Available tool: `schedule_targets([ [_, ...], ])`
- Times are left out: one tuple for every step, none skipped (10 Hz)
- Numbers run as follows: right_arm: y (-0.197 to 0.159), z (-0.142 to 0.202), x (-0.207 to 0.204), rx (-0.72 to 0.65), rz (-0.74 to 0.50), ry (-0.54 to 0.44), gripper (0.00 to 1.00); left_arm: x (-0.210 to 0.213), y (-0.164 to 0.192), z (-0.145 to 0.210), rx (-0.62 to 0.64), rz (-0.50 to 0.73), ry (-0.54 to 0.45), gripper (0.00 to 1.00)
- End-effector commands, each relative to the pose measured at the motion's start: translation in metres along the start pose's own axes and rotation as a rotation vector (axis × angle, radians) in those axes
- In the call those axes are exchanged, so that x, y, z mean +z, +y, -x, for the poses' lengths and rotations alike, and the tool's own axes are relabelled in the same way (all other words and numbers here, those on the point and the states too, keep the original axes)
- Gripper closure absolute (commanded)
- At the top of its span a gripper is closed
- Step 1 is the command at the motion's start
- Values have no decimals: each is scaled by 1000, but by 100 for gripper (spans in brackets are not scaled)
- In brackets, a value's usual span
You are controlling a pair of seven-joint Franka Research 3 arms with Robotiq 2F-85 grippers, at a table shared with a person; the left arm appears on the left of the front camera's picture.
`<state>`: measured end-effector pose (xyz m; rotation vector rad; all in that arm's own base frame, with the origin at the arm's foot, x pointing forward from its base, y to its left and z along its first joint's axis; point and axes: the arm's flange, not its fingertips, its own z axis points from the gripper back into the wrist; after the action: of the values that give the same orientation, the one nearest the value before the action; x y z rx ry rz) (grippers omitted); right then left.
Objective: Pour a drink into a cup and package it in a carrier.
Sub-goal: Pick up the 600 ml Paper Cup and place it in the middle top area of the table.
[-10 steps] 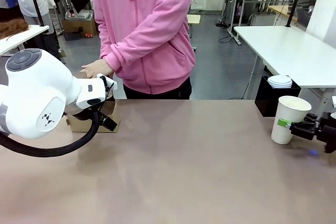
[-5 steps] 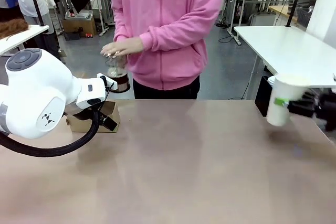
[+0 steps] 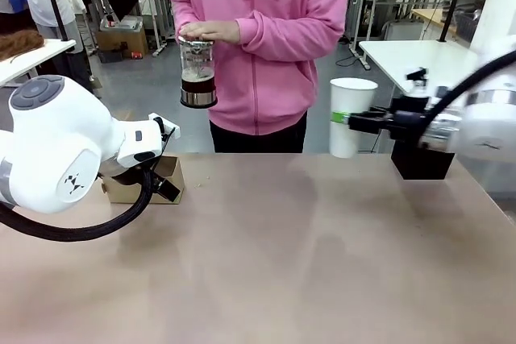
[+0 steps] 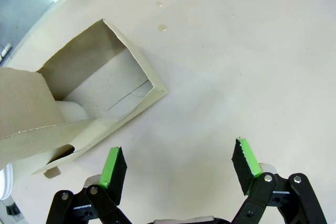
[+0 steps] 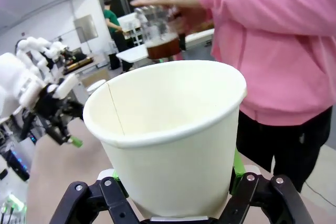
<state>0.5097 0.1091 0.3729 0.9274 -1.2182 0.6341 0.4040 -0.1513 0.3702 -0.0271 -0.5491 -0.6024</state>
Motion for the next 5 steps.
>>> schedule_targets([
  [-30,15,-36,28,68,-6,19,0,0,0,1,1,-1,0],
  [-35,26,-47,9,67,-10,19,0,0,0,1,1,-1,0],
  [-40,37,-53,-5,55,-8,19,0,0,0,1,1,-1,0],
  [-37,40,-55,5,64,-4,19,0,0,0,1,1,-1,0],
  [-39,43,-54,18,95,12,19,0,0,0,1,1,-1,0],
])
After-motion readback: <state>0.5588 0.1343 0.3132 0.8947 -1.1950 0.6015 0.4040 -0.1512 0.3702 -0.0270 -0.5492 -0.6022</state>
